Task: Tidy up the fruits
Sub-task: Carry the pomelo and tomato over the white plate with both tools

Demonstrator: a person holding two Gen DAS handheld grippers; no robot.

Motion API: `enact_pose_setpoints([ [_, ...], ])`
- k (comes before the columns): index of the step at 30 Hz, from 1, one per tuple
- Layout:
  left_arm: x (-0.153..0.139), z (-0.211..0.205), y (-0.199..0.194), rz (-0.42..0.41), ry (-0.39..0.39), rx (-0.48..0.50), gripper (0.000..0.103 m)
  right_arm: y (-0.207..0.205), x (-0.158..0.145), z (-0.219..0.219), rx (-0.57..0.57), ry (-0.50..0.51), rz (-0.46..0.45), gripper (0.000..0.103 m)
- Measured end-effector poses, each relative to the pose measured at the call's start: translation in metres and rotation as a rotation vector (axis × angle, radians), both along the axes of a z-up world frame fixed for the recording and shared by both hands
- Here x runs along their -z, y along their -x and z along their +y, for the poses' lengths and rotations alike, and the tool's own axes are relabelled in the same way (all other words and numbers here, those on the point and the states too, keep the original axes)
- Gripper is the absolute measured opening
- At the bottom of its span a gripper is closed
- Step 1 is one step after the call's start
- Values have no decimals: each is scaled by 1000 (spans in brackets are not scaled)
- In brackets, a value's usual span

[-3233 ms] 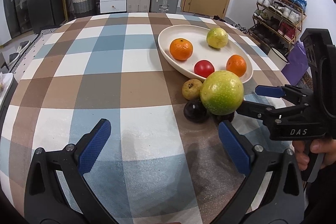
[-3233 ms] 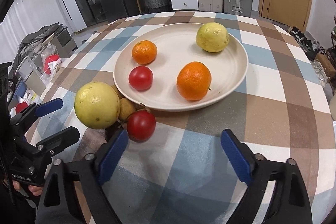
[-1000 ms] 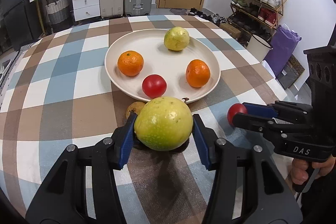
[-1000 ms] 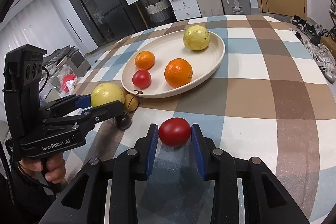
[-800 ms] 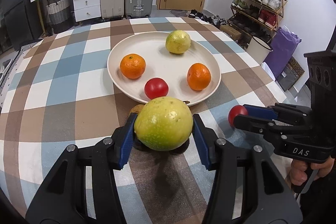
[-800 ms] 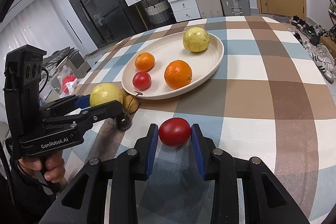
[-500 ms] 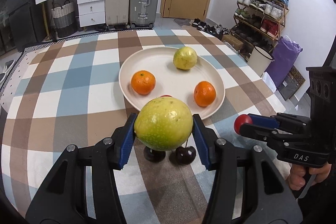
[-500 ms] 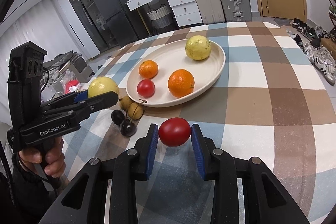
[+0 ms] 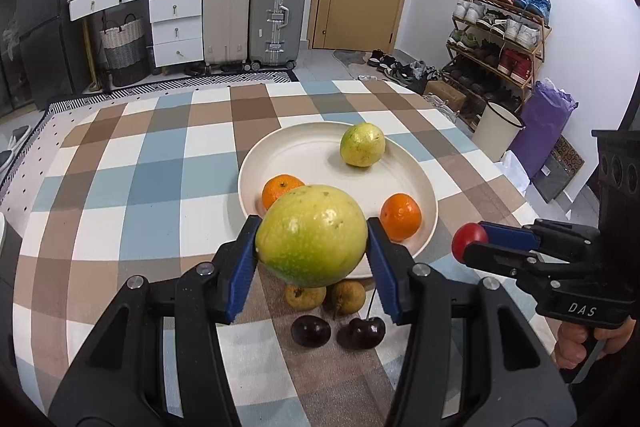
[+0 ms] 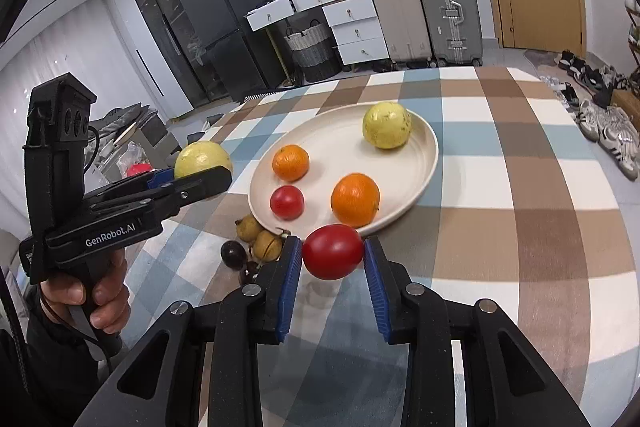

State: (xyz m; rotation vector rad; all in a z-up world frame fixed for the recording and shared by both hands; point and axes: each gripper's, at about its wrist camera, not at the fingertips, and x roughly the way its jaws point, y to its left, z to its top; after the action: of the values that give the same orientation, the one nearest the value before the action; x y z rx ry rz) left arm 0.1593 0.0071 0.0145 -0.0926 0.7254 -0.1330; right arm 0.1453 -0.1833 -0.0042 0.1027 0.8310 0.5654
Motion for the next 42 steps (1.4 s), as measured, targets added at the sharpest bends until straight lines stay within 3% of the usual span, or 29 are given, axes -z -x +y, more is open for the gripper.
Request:
enact_pose_setpoints([
  [14,0,-13,-32,-4,6,35,47,-34,-15,11,9,13,-33,33],
  [16,2,-16,-39,-5,2,41,38,-39,-15,11,16,14,-31,33],
  [18,2,-18,-44,-10,-1,49,36,-45,-13,10,24,12,-26,33],
  [38,18,-23,-82,17,-11,40,36,-84,10,11,64,14,34,33],
  [42,18,-19,-80,29,-4,35,45,-86,12,12,55,15,28,33],
])
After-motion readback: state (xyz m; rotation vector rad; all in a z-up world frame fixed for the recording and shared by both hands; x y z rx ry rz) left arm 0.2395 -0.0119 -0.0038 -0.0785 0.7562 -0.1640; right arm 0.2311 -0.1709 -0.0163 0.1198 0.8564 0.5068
